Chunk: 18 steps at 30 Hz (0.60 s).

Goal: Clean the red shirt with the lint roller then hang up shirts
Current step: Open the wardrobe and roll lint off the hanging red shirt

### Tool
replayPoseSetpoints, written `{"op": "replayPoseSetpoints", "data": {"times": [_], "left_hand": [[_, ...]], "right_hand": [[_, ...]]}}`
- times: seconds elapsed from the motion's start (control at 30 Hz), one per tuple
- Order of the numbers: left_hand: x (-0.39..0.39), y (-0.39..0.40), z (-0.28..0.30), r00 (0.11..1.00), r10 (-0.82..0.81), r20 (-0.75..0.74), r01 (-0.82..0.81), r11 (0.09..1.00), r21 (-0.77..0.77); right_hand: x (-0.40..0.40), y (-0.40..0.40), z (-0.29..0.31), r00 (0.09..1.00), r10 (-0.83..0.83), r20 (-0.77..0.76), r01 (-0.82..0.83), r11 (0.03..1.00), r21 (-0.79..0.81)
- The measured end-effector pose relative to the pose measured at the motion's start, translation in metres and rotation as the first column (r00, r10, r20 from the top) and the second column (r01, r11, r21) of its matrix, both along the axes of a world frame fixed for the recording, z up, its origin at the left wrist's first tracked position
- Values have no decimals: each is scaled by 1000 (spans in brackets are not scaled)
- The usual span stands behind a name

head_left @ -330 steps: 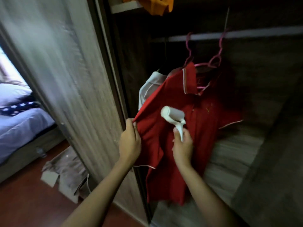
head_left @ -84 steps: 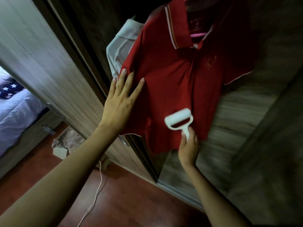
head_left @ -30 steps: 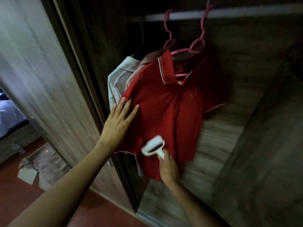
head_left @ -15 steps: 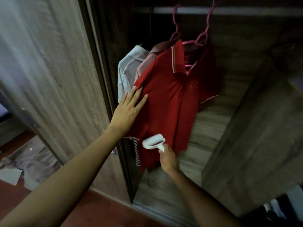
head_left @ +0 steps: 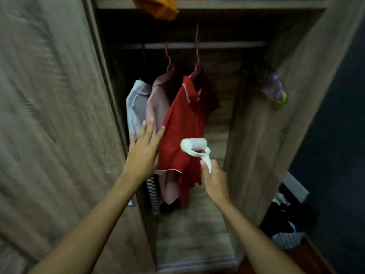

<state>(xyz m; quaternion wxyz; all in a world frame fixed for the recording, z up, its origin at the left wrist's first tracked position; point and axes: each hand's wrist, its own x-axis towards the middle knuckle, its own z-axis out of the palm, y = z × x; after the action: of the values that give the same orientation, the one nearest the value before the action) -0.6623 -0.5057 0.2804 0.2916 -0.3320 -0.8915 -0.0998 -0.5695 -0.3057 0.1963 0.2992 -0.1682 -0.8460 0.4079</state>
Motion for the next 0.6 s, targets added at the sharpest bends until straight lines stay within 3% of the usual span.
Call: {"op": "replayPoseSetpoints", "data": {"times": [0.07,0.23,0.4,0.6], "left_hand": [[13,9,7,1000,-30,5,30,995,91],[45,49,13,957,-289,-12,283,929,239],[88,97,4,916,-402,-17,394,887,239],[156,182,-20,799,-601,27,590,791,160]], "right_hand": [[24,3,14,997,-45,-56,44,999,-16],[89,19,34,979,-181,-97,178,983,-39],[159,44,30,941,-338,-37,337,941,-20],[256,87,12,846,-534,6,534,845,-38]]}}
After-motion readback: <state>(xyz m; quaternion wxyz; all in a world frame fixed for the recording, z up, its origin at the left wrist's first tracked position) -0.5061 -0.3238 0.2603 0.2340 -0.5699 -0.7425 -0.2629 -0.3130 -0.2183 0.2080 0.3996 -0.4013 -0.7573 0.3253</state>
